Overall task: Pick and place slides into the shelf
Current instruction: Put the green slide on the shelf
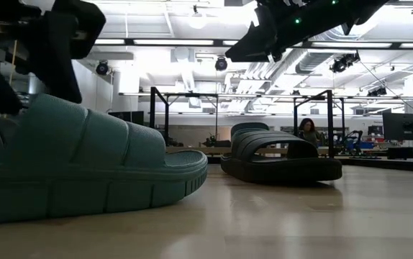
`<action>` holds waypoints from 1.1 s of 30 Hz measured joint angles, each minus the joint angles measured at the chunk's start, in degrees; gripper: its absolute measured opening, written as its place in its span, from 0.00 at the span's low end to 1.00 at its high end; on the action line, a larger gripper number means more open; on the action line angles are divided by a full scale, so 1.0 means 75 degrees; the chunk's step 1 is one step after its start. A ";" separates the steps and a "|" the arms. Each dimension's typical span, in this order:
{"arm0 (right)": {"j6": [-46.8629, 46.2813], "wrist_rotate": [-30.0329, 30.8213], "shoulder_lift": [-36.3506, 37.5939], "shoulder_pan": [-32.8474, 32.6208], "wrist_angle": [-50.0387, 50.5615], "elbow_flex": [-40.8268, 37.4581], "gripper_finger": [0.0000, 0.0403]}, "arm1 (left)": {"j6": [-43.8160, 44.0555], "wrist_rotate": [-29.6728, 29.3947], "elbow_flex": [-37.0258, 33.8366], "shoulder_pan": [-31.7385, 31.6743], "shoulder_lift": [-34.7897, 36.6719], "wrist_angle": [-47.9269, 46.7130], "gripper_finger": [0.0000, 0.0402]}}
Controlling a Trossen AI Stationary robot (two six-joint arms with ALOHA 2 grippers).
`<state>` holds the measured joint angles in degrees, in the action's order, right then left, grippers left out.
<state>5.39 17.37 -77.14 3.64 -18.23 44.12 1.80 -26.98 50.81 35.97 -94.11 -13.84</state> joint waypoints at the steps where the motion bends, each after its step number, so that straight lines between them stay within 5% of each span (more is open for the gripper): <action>1: 0.0000 0.0000 0.0000 0.0000 -0.0003 0.0000 0.47 | -0.0004 0.0026 0.0003 -0.0003 -0.0054 0.0049 0.46; 27: -0.0097 -0.0182 0.0000 0.0000 0.0002 0.0000 0.47 | -0.0203 -0.1023 -0.0001 -0.0254 -0.0288 0.0045 0.46; 33: -0.0146 -0.0184 0.0000 -0.0006 0.0004 0.0000 0.47 | -0.0410 -0.1157 -0.0001 -0.0252 -0.0288 0.0072 0.37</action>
<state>4.29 15.99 -77.14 3.60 -18.20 44.12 -1.27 -35.66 50.81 34.07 -96.27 -13.30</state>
